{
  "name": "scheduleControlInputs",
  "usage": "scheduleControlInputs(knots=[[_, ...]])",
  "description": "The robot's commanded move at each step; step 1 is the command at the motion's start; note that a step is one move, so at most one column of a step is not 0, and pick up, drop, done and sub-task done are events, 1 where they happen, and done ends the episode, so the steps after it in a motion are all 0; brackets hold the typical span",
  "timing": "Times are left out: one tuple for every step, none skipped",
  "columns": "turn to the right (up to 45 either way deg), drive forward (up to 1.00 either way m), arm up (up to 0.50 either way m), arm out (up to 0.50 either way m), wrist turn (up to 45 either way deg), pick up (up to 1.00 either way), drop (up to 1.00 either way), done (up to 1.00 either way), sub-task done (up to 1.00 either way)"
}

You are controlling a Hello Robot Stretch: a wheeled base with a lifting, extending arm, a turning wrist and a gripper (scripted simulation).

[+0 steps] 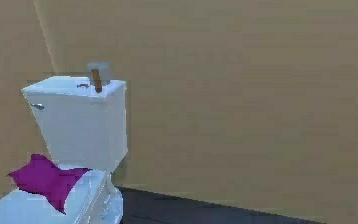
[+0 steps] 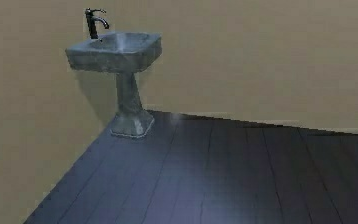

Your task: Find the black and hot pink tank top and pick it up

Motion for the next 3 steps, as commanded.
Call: scheduleControlInputs(knots=[[0.0,0.10,0.00,0.00,0.0,0.00,0.00,0.00,0.00],[-45.0,0.00,0.00,0.00,0.0,0.00,0.00,0.00,0.00],[-45.0,0.00,0.00,0.00,0.0,0.00,0.00,0.00,0.00]])
